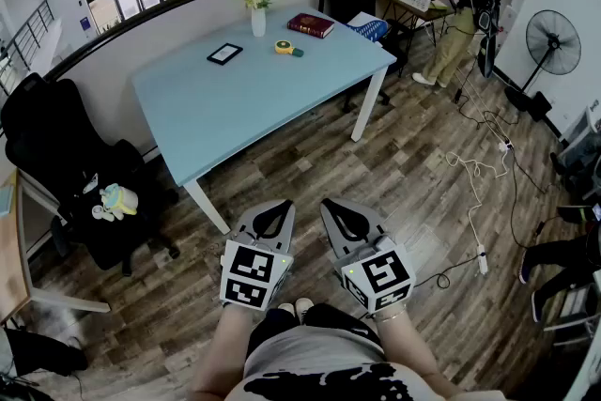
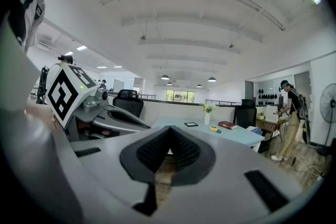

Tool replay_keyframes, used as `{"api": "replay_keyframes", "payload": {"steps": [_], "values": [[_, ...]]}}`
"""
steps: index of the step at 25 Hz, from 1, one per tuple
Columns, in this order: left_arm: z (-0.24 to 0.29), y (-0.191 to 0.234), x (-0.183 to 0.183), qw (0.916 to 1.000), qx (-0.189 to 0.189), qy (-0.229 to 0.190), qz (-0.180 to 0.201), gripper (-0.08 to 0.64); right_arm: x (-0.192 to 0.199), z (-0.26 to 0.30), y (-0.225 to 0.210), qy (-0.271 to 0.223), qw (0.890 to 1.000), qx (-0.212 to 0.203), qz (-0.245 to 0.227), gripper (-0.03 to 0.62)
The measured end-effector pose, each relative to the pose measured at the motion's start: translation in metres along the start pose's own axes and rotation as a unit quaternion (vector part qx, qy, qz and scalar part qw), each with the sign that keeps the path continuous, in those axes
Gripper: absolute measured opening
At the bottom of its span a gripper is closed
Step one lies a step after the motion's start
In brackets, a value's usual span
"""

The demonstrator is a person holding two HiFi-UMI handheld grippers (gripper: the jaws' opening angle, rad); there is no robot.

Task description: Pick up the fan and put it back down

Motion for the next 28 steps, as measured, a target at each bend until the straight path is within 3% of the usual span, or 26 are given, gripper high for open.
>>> {"api": "replay_keyframes", "payload": {"steps": [8, 20, 28], "values": [[0.0, 0.002, 0.015, 0.9992, 0.007, 0.004, -0.038, 0.011, 0.018, 0.003, 0.004, 0.013, 1.0, 0.002, 0.015, 0.003], [0.002, 0.017, 0.014, 0.9993, 0.011, -0.009, -0.036, 0.011, 0.026, 0.026, 0.012, 0.03, 0.999, -0.009, 0.023, 0.003], [0.008, 0.035, 0.025, 0.9996, 0.018, 0.006, -0.021, 0.011, 0.031, 0.049, 0.012, 0.046, 0.999, 0.005, 0.027, 0.026]]}}
Point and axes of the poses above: the fingertips, and each gripper's own axes: z forward along the fingers, y to its left, x out of its underside, the point moved 1 cm from there along -z, backward along the fingers, and after that the axes turned 11 degrees about y, right-handed, at the moved point
